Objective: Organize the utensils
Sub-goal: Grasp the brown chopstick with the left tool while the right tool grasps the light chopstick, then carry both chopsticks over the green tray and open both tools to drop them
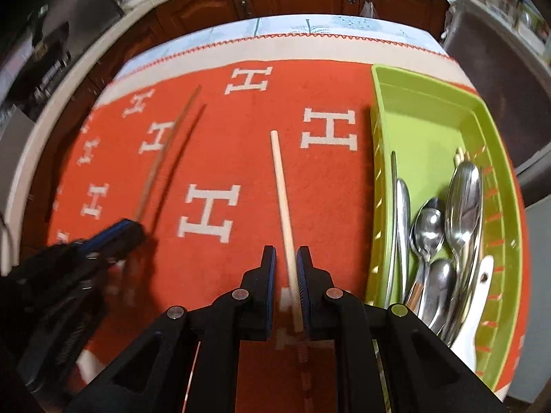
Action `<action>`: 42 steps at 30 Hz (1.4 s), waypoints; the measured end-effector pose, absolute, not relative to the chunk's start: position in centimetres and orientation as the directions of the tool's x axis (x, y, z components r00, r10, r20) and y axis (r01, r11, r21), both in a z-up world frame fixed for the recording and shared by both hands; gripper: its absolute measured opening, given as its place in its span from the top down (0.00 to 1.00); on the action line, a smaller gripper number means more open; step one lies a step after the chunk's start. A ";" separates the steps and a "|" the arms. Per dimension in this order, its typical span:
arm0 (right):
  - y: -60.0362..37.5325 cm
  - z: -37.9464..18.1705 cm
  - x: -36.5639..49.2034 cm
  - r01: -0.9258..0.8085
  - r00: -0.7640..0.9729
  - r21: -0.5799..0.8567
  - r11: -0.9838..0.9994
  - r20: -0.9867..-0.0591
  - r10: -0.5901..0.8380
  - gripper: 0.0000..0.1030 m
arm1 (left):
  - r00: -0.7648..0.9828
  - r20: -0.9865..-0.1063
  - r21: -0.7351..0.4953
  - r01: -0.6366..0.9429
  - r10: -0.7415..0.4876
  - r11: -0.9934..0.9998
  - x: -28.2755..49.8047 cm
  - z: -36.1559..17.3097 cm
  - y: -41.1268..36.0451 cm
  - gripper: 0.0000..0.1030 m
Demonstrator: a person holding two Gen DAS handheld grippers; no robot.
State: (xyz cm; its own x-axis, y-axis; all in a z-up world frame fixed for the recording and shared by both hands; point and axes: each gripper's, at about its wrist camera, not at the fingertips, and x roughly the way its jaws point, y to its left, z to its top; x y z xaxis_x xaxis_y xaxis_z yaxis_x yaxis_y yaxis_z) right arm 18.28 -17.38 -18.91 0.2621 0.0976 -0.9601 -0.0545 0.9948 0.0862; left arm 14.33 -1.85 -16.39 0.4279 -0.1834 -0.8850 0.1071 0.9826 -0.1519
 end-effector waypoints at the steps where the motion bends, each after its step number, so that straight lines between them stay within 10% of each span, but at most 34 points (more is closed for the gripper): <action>1: -17.1 -19.1 18.5 -0.061 0.255 0.065 0.996 -0.964 0.079 0.88 | 0.430 -0.883 -0.157 0.105 -0.188 0.982 14.3 -16.2 -1.6 0.96; 14: -14.8 -20.2 21.4 -0.136 0.176 -0.031 0.990 -0.984 -0.007 0.88 | 0.435 -0.873 -0.203 0.089 -0.222 0.975 14.3 -15.4 -0.1 0.96; 33: -20.0 -16.0 17.8 -0.021 0.265 0.433 0.901 -0.867 0.422 0.95 | 0.402 -0.850 -0.303 0.158 -0.342 0.940 12.4 -13.0 -2.6 0.96; 42: -26.7 -10.3 13.3 0.082 0.418 0.465 0.882 -0.819 0.393 0.95 | 0.325 -0.823 -0.412 0.222 -0.465 0.884 11.6 -10.7 -7.1 0.96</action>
